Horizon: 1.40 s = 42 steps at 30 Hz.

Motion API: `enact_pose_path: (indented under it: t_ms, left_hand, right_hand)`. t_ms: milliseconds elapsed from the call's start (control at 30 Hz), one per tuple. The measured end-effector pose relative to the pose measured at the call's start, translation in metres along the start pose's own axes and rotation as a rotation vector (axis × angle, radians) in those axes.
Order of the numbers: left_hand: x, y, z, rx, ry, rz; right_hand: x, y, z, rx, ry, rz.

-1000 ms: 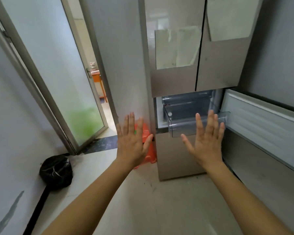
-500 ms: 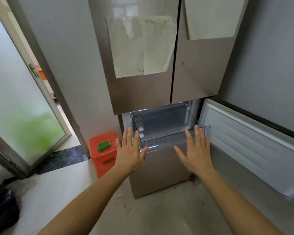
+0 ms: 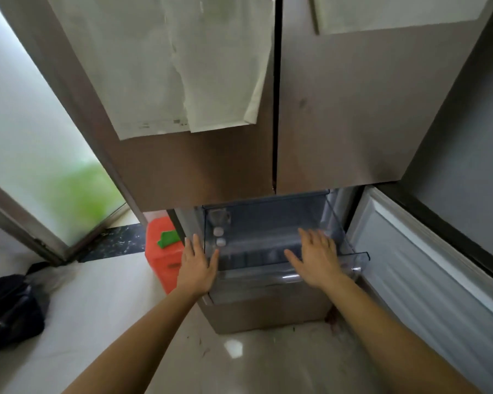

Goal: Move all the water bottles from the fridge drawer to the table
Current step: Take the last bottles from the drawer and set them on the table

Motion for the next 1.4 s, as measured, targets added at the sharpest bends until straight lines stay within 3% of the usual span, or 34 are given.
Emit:
enact_pose_path:
  t_ms: [200, 367, 800, 1000, 1167, 1233, 1400]
  left_hand:
    - [0.024, 0.022, 0.001, -0.117, -0.140, 0.008]
    - [0.044, 0.031, 0.003, -0.131, -0.145, 0.091]
    - [0.043, 0.031, 0.017, -0.269, -0.153, 0.101]
    - [0.047, 0.031, 0.015, -0.312, -0.119, 0.161]
    - [0.067, 0.026, -0.016, 0.252, 0.142, 0.055]
    - [0.079, 0.037, -0.032, 0.358, 0.237, 0.070]
    - [0.114, 0.081, -0.041, 0.333, 0.129, 0.223]
  right_hand:
    - [0.071, 0.025, 0.016, 0.156, -0.105, 0.248]
    - [0.109, 0.055, 0.047, 0.308, -0.096, 0.372]
    - [0.153, 0.157, 0.166, 1.302, 0.397, 0.662]
    - [0.155, 0.146, 0.128, 1.243, 0.420, 0.506]
    - [0.138, 0.126, 0.059, 1.309, 0.467, 0.438]
    - [0.127, 0.121, 0.027, 1.256, 0.488, 0.430]
    - [0.109, 0.118, -0.039, 1.056, 0.625, 0.410]
Point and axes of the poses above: each hand's wrist, its own x-axis towards the middle knuckle, its own y-axis out of the palm, z = x × y, the point moved 7 cm from there along x, towards the middle knuckle, and after that the axes turned 1 degree about x, right-handed, at the moved point
